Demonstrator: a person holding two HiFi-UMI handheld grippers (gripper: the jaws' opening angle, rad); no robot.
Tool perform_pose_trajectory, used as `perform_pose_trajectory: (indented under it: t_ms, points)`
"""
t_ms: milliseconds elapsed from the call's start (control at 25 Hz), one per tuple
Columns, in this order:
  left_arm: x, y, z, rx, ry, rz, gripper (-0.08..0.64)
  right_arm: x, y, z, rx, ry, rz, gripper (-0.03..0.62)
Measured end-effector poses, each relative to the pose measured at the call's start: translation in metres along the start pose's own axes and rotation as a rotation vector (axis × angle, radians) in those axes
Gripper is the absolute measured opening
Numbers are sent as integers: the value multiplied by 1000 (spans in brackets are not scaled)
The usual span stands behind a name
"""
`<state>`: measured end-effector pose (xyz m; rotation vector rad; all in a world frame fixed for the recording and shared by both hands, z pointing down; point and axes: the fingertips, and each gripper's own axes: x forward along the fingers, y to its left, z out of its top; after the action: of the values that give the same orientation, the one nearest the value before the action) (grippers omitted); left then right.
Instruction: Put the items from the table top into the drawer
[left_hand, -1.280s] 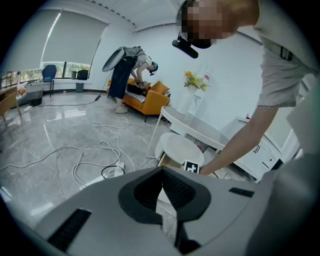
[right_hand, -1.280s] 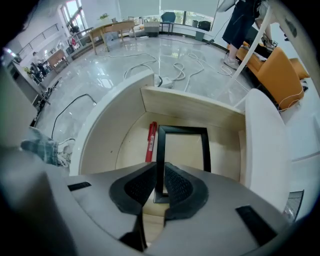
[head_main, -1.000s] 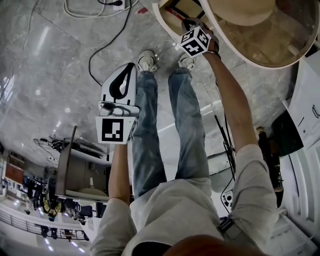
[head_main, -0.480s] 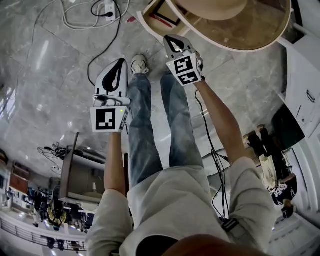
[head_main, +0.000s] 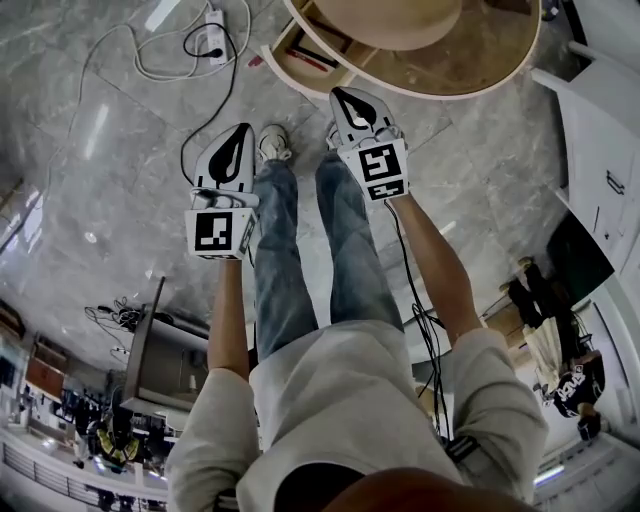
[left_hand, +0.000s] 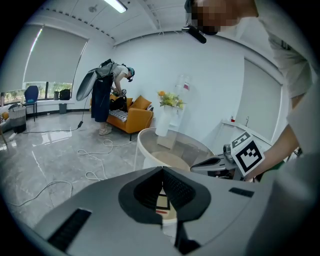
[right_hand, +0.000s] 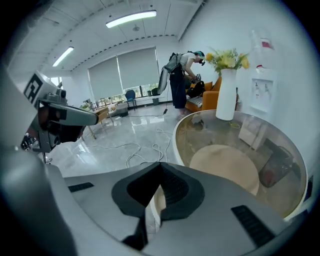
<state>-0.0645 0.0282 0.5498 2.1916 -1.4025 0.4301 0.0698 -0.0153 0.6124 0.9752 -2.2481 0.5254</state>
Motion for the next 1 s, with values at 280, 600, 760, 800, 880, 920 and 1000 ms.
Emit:
perform_pose_trajectory:
  t_ms: [280, 600, 760, 800, 880, 920, 1000]
  points:
    - [-9, -26, 77, 58, -67, 2, 15, -70, -40, 68, 36, -121, -80, 23]
    - [-31, -67, 182, 116, -144, -17, 15, -173, -94, 154, 81, -256, -191, 23]
    - [-46, -88, 242, 142, -189, -9, 15, -216, -116, 201, 91, -317, -240, 23]
    - [-54, -96, 253, 143, -194, -10, 15, -229, -118, 209, 97, -326, -247, 23]
    - [-68, -113, 275, 154, -200, -14, 15, -254, -120, 224, 107, -347, -259, 23]
    - [-75, -120, 284, 161, -204, -13, 15, -267, -120, 230, 108, -358, -263, 23]
    - [-88, -135, 302, 169, -218, -4, 15, -293, -120, 241, 101, -376, -272, 23]
